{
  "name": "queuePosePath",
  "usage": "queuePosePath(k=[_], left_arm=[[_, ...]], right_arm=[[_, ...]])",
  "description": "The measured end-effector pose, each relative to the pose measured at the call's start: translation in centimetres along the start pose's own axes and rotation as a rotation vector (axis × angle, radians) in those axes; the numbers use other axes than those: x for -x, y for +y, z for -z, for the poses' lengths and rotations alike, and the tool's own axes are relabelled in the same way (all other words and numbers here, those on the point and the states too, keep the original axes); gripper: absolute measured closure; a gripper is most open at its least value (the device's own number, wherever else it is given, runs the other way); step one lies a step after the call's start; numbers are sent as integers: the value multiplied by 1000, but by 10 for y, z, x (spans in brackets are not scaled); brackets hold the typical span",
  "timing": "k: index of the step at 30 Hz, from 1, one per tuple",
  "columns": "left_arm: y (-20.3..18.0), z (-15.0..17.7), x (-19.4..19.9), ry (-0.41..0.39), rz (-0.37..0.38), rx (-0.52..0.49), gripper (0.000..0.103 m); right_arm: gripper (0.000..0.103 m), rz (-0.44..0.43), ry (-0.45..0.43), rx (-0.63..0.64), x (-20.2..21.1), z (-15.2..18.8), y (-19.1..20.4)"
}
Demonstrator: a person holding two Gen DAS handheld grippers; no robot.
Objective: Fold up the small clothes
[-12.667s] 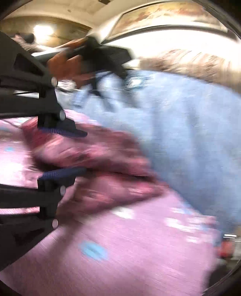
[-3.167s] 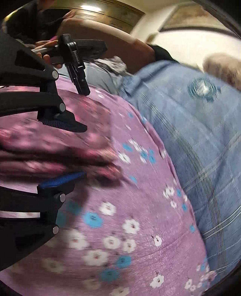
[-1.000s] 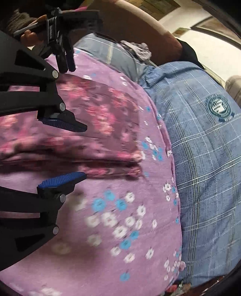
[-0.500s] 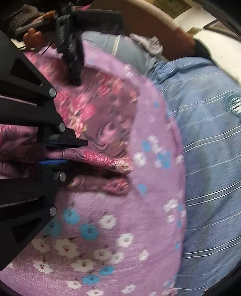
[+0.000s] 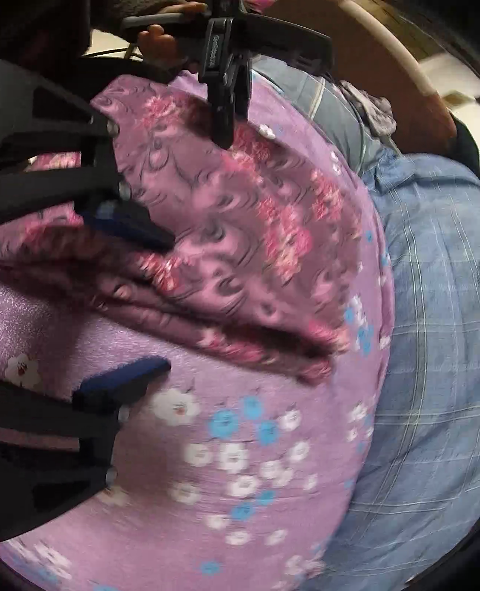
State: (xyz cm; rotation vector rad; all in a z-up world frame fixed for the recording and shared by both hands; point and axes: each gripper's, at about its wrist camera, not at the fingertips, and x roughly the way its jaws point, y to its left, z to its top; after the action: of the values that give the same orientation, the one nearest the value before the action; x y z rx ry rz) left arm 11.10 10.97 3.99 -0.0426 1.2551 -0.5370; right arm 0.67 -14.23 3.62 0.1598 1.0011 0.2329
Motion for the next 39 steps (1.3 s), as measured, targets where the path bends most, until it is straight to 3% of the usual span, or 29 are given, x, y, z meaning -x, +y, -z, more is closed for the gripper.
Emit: queuePosePath(k=[2, 4, 9, 18, 28, 31, 35, 39], left_arm=[[0, 2, 1, -2, -6, -4, 10], [2, 3, -2, 0, -15, 4, 2], [2, 5, -5, -11, -11, 15, 0], [6, 7, -4, -28, 11, 19, 0], [6, 11, 0, -60, -3, 42, 0], [4, 13, 0, -78, -12, 52, 0], [3, 16, 2, -82, -28, 66, 0], [4, 17, 8, -62, -33, 95, 0]], right_arm=[[15, 3, -3, -64, -2, 2, -9], [13, -21, -20, -106, -3, 4, -14], [1, -5, -47, -106, -6, 9, -7], [0, 25, -39, -236, -2, 10, -9], [0, -132, -109, -460, 10, 22, -37], [0, -81, -77, -389, 7, 17, -28], [0, 124, 1, -140, -4, 11, 12], [0, 111, 58, -200, -1, 9, 4]])
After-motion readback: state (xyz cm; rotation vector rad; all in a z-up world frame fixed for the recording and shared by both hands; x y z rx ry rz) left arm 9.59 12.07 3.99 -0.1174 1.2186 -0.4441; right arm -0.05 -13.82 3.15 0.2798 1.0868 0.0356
